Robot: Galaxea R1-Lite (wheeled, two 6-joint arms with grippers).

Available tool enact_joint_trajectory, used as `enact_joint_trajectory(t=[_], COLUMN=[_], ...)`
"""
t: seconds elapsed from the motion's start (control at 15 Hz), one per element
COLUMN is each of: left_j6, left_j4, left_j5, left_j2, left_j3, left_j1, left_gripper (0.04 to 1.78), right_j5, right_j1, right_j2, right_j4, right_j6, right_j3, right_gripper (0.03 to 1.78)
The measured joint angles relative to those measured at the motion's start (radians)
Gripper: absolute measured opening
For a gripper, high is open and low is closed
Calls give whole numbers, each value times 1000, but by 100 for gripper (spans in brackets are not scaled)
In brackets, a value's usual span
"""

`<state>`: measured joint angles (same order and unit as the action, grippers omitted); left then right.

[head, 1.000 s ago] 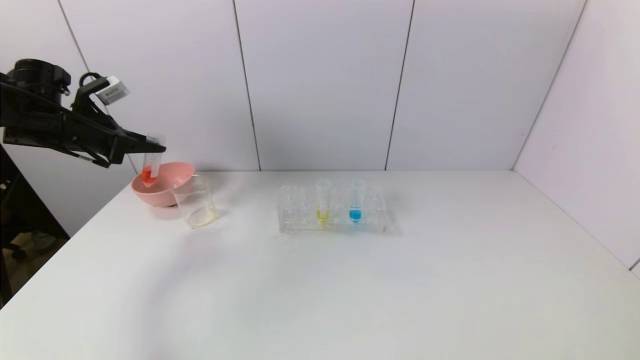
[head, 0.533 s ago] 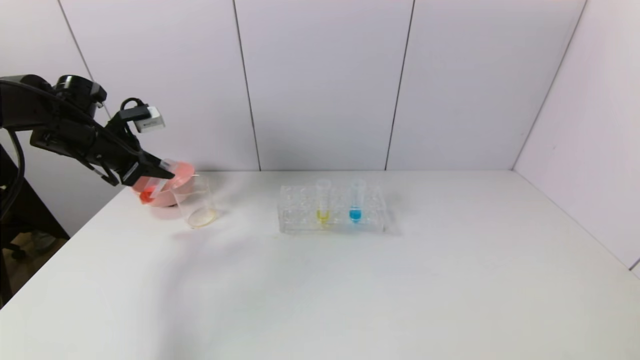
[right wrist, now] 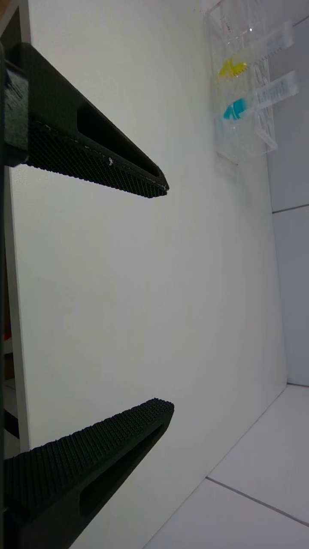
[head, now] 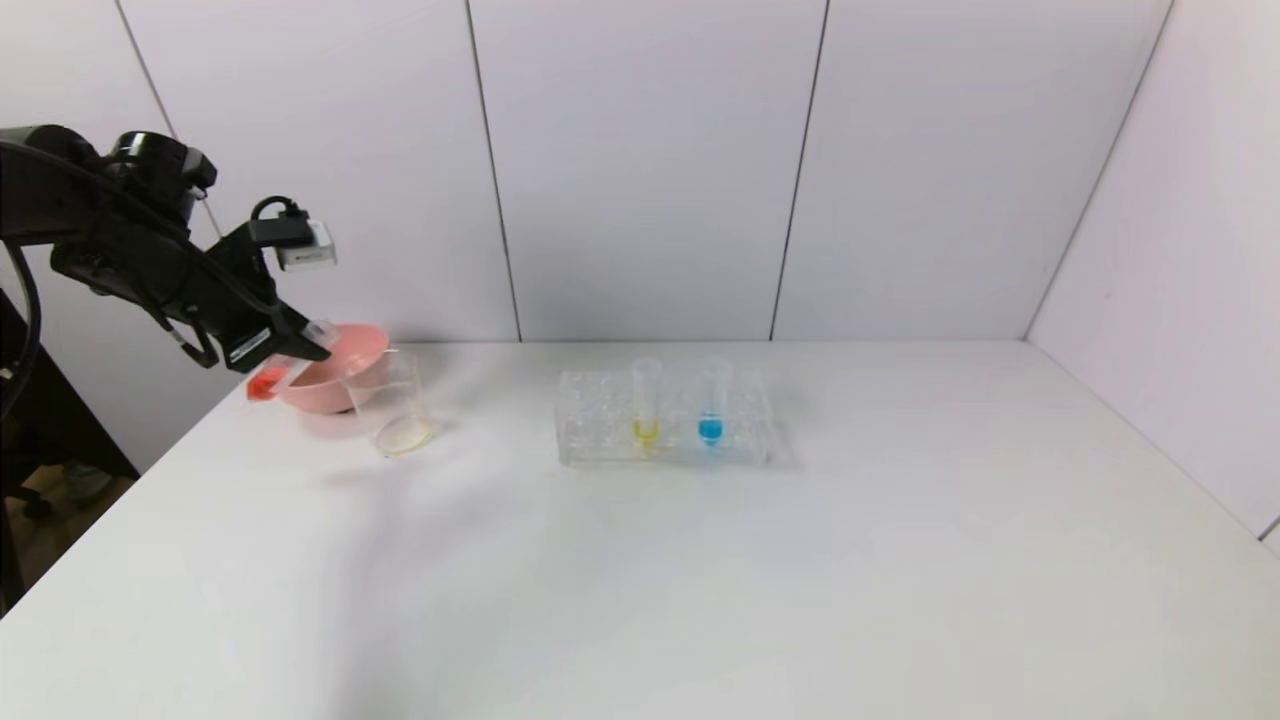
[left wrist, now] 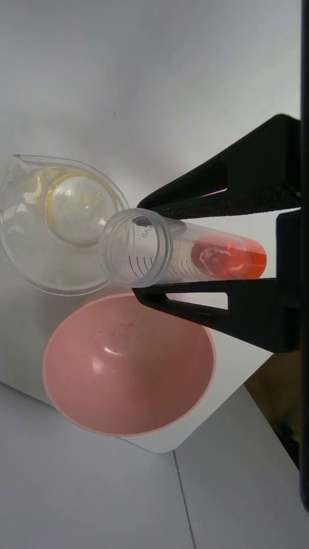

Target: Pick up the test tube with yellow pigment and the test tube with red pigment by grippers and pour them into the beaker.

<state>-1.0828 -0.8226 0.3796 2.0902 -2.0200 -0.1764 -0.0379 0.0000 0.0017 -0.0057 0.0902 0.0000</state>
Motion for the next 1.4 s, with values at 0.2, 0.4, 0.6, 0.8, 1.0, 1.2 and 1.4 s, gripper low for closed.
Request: enact_joint_trajectory(t=[0.2, 0.4, 0.6, 0.8, 1.0, 1.2, 1.4], left_j6=[-17, -23, -27, -28, -29, -32, -34], left_j4=[-3, -1, 8, 13, 16, 23, 23], left_j5=[-76, -145, -206, -284, -354, -407, -482], left_j2=[-5, -8, -9, -9, -9, -7, -1], left_j3=[-5, -8, -8, -10, -10, -10, -10], left_j1=[29, 52, 76, 107, 139, 169, 190], left_gripper=[43, 43, 43, 43, 43, 43, 43], right_j5=[0, 0, 0, 0, 0, 0, 0], right_j1=[0, 0, 0, 0, 0, 0, 0], right_j2=[0, 0, 0, 0, 0, 0, 0], right_j4=[0, 0, 0, 0, 0, 0, 0], right_j6=[0, 0, 0, 0, 0, 0, 0], right_j3=[0, 0, 0, 0, 0, 0, 0], right_gripper=[171, 171, 171, 171, 171, 171, 171])
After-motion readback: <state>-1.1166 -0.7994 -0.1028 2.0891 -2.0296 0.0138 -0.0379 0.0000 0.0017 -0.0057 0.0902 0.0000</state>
